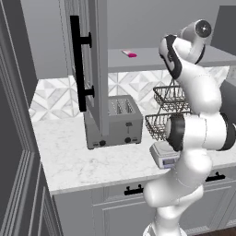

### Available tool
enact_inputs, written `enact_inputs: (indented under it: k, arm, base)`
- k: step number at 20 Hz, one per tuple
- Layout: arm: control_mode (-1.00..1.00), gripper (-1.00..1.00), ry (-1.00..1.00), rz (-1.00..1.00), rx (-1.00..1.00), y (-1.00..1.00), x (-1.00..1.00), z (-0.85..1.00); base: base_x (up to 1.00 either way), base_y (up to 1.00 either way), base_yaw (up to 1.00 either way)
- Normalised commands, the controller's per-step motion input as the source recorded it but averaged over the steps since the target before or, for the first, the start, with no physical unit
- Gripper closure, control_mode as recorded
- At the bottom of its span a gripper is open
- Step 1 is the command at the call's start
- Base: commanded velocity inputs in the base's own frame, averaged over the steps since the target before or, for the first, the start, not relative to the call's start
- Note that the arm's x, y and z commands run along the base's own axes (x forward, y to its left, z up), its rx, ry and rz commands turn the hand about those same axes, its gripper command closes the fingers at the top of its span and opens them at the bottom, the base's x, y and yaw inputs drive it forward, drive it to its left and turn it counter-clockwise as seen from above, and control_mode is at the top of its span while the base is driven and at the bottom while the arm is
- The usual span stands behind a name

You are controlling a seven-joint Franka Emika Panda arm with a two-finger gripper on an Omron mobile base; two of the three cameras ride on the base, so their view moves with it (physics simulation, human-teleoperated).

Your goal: Pick the jam and place it on the digital scale for weighing, and close the cabinet.

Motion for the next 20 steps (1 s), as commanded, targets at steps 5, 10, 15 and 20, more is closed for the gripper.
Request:
enact_inputs:
  k: [5, 10, 15, 20]
  arm:
    - [-1.0, 1.0, -0.42, 0.0, 0.08, -0.02, -0.92, 0.04]
    - [-1.0, 1.0, -0.34, 0.0, 0.07, -0.08, -1.0, 0.14]
    - [-1.0, 1.0, -0.03, -0.01, -0.02, 0.0, -1.0, 0.54]
    - [-1.0, 1.0, 0.32, 0.0, -0.04, 0.0, -1.0, 0.74]
  base:
    - [0.0, 0.0, 0.0]
    - [0.0, 0.0, 0.0]
    - [0.0, 0.0, 0.0]
    - [0.0, 0.0, 0.0]
